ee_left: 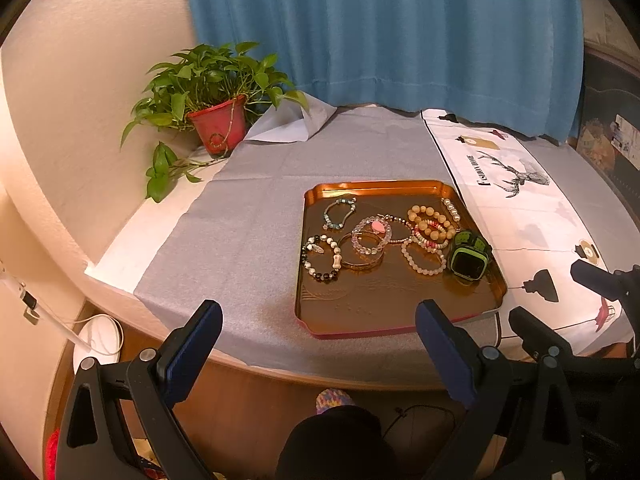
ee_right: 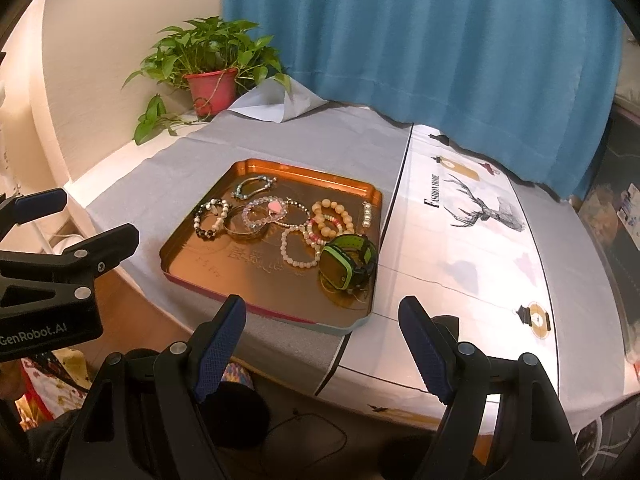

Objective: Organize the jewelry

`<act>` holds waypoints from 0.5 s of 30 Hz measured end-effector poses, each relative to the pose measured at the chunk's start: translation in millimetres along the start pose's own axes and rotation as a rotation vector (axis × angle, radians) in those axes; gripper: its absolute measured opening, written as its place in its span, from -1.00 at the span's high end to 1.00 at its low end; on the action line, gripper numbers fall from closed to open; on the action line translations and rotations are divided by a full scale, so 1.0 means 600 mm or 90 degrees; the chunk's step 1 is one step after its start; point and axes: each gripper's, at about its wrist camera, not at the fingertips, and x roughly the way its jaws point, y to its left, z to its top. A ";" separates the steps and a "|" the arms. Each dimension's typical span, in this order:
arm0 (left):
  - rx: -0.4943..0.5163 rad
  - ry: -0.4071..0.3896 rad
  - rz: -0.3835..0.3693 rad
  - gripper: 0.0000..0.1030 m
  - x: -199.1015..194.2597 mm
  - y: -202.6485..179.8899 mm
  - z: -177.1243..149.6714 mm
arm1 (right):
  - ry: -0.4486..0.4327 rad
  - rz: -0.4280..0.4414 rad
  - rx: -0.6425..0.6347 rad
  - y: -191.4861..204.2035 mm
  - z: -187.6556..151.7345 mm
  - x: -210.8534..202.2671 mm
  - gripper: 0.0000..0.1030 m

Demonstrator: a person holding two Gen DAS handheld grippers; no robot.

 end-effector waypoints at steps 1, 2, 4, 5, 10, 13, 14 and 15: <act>0.001 0.000 0.000 -0.87 0.000 0.000 0.000 | -0.001 0.000 -0.002 -0.001 0.000 -0.001 -0.54; 0.001 0.001 0.002 -0.87 -0.001 0.000 0.000 | -0.001 -0.001 -0.003 -0.001 0.000 0.000 -0.54; 0.002 0.001 0.001 -0.87 -0.002 0.004 -0.001 | 0.000 0.000 -0.002 -0.001 0.000 0.000 -0.54; 0.003 0.002 0.001 -0.87 -0.002 0.004 -0.001 | 0.000 -0.001 -0.002 -0.003 0.000 0.000 -0.54; 0.003 0.001 0.001 -0.87 -0.003 0.008 -0.002 | 0.000 -0.003 -0.002 -0.005 0.001 -0.001 -0.54; 0.004 0.002 0.001 -0.87 -0.002 0.006 -0.001 | 0.000 -0.004 -0.002 -0.006 0.002 0.000 -0.54; 0.006 0.001 0.003 -0.87 -0.003 0.007 -0.001 | 0.000 -0.004 -0.002 -0.006 0.002 0.000 -0.54; 0.006 0.001 0.003 -0.87 -0.003 0.007 -0.001 | 0.001 -0.004 -0.002 -0.006 0.003 0.000 -0.54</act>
